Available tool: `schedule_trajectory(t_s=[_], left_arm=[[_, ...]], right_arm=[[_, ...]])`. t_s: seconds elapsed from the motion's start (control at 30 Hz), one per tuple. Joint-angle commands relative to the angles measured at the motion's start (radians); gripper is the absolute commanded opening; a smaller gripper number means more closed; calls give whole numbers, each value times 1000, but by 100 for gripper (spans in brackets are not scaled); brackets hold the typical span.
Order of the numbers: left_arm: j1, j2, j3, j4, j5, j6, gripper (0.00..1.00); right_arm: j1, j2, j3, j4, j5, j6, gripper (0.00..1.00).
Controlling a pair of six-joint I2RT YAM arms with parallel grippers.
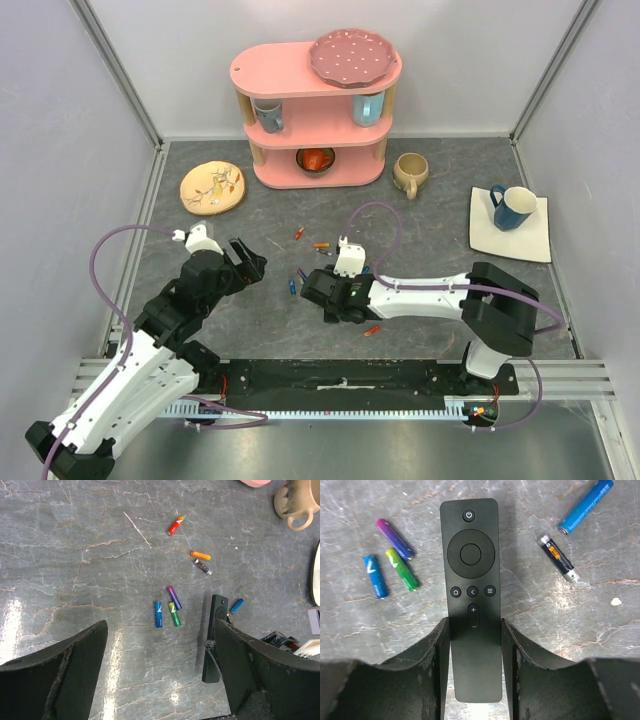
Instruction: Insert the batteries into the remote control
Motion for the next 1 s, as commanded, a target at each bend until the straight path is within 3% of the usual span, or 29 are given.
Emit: schedule_trajectory(t_s=[0.0, 0.53, 0.6, 0.7, 0.83, 0.97], left_arm=[[3, 22, 3, 15, -4, -26, 91], [3, 39, -8, 42, 38, -9, 91], [3, 44, -8, 40, 36, -4, 92], [3, 53, -6, 38, 25, 1, 99], [3, 73, 6, 54, 73, 54, 99], [-9, 128, -1, 121, 154, 71, 99]], right_arm=[[7, 31, 28, -51, 52, 75, 10], [7, 47, 43, -34, 12, -25, 61], [7, 33, 45, -31, 3, -45, 73], [7, -5, 55, -33, -18, -89, 82], [11, -155, 22, -30, 7, -201, 84], [5, -378, -33, -19, 127, -452, 86]])
